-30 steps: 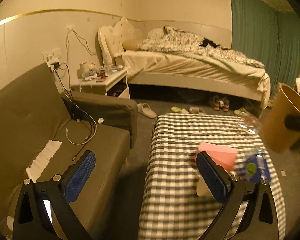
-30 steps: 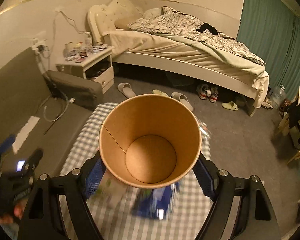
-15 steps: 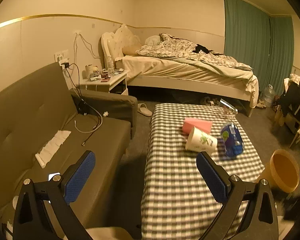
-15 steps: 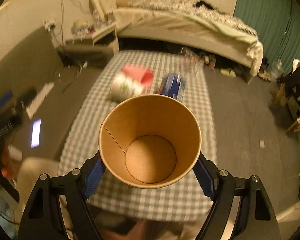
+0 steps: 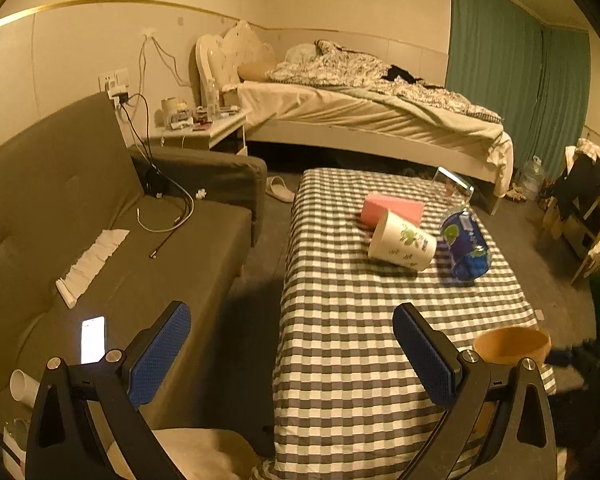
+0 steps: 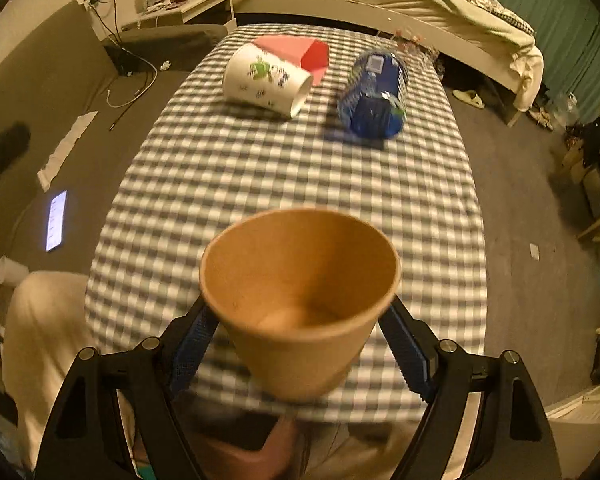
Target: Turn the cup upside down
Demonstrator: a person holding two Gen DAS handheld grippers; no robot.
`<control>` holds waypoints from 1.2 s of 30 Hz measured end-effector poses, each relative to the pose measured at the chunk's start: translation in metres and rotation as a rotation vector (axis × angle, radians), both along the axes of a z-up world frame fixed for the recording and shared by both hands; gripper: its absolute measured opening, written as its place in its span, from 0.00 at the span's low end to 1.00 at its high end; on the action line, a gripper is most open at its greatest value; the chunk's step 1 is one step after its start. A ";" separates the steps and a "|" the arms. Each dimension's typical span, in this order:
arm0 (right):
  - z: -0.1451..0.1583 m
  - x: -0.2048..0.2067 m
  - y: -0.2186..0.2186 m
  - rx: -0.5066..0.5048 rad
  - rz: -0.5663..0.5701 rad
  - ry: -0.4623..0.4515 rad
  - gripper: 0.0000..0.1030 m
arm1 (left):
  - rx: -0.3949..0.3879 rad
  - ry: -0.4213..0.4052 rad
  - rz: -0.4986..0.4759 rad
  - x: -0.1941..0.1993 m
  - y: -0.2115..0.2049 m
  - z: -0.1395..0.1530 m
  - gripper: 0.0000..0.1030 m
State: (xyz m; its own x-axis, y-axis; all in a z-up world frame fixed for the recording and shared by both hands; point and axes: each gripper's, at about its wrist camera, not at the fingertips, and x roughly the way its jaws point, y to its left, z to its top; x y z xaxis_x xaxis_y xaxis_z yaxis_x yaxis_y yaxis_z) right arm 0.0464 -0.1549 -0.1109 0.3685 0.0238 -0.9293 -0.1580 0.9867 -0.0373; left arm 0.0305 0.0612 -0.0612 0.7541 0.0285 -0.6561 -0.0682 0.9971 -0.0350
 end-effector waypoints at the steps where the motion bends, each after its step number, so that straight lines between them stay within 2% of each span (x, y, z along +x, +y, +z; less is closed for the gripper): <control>1: -0.001 0.008 0.002 -0.001 -0.003 -0.003 0.78 | 0.005 0.009 0.002 0.003 0.001 -0.004 1.00; 8: -0.025 0.056 0.002 0.020 -0.053 0.017 0.78 | 0.008 0.049 0.013 0.017 0.012 -0.019 1.00; 15: -0.021 0.055 -0.002 0.071 -0.037 -0.019 0.79 | 0.031 0.072 -0.002 0.019 -0.001 -0.023 1.00; 19: -0.002 0.041 -0.012 0.123 -0.034 -0.096 0.86 | 0.049 0.067 -0.027 0.013 -0.019 -0.016 1.00; 24: 0.035 0.019 -0.038 0.189 -0.061 -0.194 0.86 | 0.043 0.063 -0.063 0.001 -0.051 -0.006 1.00; 30: 0.066 -0.009 -0.075 0.175 -0.104 -0.314 0.86 | 0.062 0.042 -0.107 -0.019 -0.095 0.004 1.00; 34: 0.072 -0.024 -0.098 0.162 -0.144 -0.360 0.87 | 0.076 0.039 -0.138 -0.029 -0.121 0.005 1.00; 36: 0.072 -0.030 -0.107 0.157 -0.162 -0.375 0.93 | 0.073 0.049 -0.157 -0.033 -0.133 0.003 1.00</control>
State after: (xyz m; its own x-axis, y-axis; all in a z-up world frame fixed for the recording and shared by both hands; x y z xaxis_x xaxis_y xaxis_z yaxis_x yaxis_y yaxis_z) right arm 0.0164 -0.2620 -0.0392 0.6904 0.0682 -0.7202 -0.0051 0.9960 0.0895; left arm -0.0022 -0.0716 -0.0586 0.7201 -0.0382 -0.6928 0.0885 0.9954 0.0370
